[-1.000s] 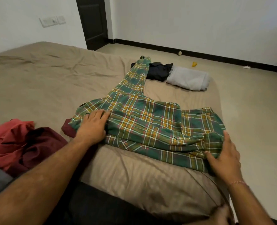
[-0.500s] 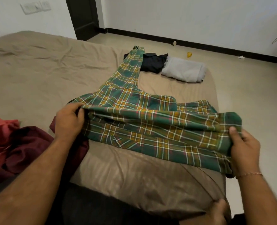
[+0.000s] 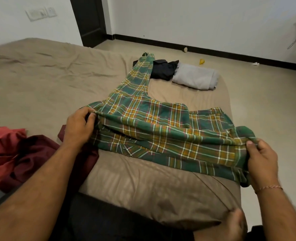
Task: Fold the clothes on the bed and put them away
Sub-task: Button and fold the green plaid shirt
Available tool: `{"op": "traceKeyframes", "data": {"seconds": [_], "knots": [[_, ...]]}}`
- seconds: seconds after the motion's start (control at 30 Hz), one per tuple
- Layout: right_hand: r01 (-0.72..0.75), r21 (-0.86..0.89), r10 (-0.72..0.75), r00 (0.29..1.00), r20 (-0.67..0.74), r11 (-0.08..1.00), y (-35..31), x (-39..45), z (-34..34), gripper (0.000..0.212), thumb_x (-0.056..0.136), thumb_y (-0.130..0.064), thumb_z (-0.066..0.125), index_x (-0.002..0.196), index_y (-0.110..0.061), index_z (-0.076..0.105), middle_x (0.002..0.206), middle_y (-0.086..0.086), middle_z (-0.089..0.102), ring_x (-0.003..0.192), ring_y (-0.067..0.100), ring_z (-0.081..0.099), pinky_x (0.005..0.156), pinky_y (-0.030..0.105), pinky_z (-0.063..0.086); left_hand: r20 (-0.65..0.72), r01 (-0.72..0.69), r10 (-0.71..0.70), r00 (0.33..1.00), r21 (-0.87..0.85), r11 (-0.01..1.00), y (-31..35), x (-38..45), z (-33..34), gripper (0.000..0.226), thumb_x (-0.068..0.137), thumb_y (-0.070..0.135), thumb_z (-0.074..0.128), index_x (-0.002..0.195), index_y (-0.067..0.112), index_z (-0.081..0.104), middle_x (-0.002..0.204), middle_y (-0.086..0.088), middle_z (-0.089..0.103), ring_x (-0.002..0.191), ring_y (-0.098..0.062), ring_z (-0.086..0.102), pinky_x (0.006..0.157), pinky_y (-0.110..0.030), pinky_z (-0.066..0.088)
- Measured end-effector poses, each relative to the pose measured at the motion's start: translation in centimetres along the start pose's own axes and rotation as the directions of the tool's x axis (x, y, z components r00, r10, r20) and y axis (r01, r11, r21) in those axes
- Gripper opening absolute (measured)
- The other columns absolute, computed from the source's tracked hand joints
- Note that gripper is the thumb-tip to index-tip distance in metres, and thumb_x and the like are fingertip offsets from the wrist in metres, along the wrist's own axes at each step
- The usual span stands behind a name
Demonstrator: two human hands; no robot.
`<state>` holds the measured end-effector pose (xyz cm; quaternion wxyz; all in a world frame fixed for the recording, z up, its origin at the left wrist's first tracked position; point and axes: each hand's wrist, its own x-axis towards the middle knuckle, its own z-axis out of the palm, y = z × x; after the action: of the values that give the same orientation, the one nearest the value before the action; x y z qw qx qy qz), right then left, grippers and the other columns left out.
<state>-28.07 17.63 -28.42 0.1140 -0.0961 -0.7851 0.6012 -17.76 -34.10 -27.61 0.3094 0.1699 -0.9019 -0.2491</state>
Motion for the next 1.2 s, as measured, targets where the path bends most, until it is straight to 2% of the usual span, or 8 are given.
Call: {"op": "traceKeyframes", "data": {"seconds": [0.13, 0.3, 0.4, 0.47, 0.6, 0.7, 1.03, 1.2], "knots": [[0.037, -0.046, -0.037, 0.999, -0.002, 0.998, -0.2, 0.2, 0.5, 0.018, 0.106, -0.018, 0.054, 0.113, -0.014, 0.070, 0.095, -0.001, 0.070, 0.085, 0.017, 0.065, 0.082, 0.035, 0.054, -0.005, -0.047, 0.048, 0.999, 0.042, 0.998, -0.2, 1.3, 0.4, 0.009, 0.099, 0.011, 0.061, 0.099, 0.009, 0.070, 0.096, -0.011, 0.071, 0.089, -0.030, 0.063, 0.080, -0.041, 0.047], [-0.009, -0.618, 0.022, 1.000, 0.013, 0.786, 1.9, 0.3, 1.0, 0.026, 0.096, -0.019, 0.063, 0.121, -0.013, 0.065, 0.118, 0.022, 0.068, 0.108, 0.044, 0.061, 0.091, 0.050, 0.050, 0.342, -0.082, -0.052, 0.938, 0.366, 0.927, -2.2, 1.2, 3.5, 0.027, 0.093, 0.021, 0.052, 0.111, 0.011, 0.069, 0.104, -0.016, 0.064, 0.100, -0.040, 0.060, 0.087, -0.053, 0.053], [0.240, -0.741, -0.263, 0.961, 0.088, 0.628, 0.9, -1.4, 2.5, 0.046, 0.093, -0.026, 0.064, 0.137, -0.017, 0.054, 0.135, 0.016, 0.054, 0.122, 0.041, 0.050, 0.098, 0.058, 0.046, 0.235, -0.083, -0.009, 0.972, 0.378, 0.922, -1.9, 0.2, 4.5, 0.046, 0.096, 0.019, 0.059, 0.141, 0.010, 0.056, 0.134, -0.019, 0.056, 0.125, -0.041, 0.050, 0.105, -0.060, 0.045], [0.492, -0.692, -0.488, 0.843, 0.227, 0.528, -0.4, -3.0, 4.4, 0.049, 0.095, -0.032, 0.057, 0.141, -0.017, 0.051, 0.141, 0.010, 0.051, 0.129, 0.034, 0.048, 0.103, 0.056, 0.043, 0.195, -0.225, 0.170, 0.966, 0.306, 0.925, 0.7, -0.2, 4.7, 0.055, 0.098, 0.029, 0.057, 0.150, 0.013, 0.046, 0.151, -0.016, 0.047, 0.139, -0.036, 0.042, 0.113, -0.058, 0.038], [0.772, -0.496, -0.381, 0.631, 0.675, 0.398, -0.5, -5.5, 9.6, 0.060, 0.102, -0.051, 0.040, 0.157, -0.027, 0.038, 0.162, -0.002, 0.038, 0.150, 0.019, 0.034, 0.124, 0.051, 0.024, 0.564, -0.601, 0.446, 0.695, 0.116, 0.791, 5.6, -3.1, 7.3, 0.071, 0.102, 0.056, 0.038, 0.165, 0.029, 0.017, 0.175, 0.000, 0.009, 0.161, -0.019, 0.005, 0.129, -0.048, 0.011], [0.739, -0.602, -0.041, 0.641, 0.766, 0.303, 2.8, -5.2, 11.3, 0.070, 0.100, -0.070, 0.007, 0.164, -0.042, 0.010, 0.173, -0.013, 0.006, 0.159, 0.010, 0.001, 0.127, 0.056, -0.006, 0.776, -0.634, 0.320, 0.543, 0.129, 0.763, 4.1, -5.1, 9.9, 0.081, 0.099, 0.074, 0.024, 0.166, 0.037, -0.002, 0.174, 0.008, -0.010, 0.159, -0.011, -0.015, 0.129, -0.051, -0.001], [0.477, -0.830, 0.032, 0.862, 0.506, 0.290, 4.3, -0.7, 8.7, 0.074, 0.096, -0.077, 0.005, 0.163, -0.044, -0.002, 0.172, -0.014, -0.008, 0.159, 0.014, -0.012, 0.126, 0.057, -0.010, 0.725, -0.417, 0.134, 0.675, 0.226, 0.880, -0.8, -2.0, 9.3, 0.100, 0.085, 0.090, -0.004, 0.166, 0.031, -0.004, 0.171, 0.013, -0.016, 0.156, -0.006, -0.023, 0.129, -0.038, -0.011], [0.425, -0.855, 0.066, 0.884, 0.462, 0.297, 4.4, 1.6, 7.4, 0.067, 0.099, -0.074, 0.010, 0.161, -0.047, 0.008, 0.173, -0.013, 0.002, 0.160, 0.017, -0.003, 0.123, 0.065, -0.006, 0.668, -0.309, -0.003, 0.744, 0.349, 0.885, -3.3, 0.1, 8.3, 0.089, 0.091, 0.080, -0.002, 0.165, 0.035, 0.017, 0.172, 0.015, 0.005, 0.160, -0.009, 0.002, 0.129, -0.043, 0.004]]}}
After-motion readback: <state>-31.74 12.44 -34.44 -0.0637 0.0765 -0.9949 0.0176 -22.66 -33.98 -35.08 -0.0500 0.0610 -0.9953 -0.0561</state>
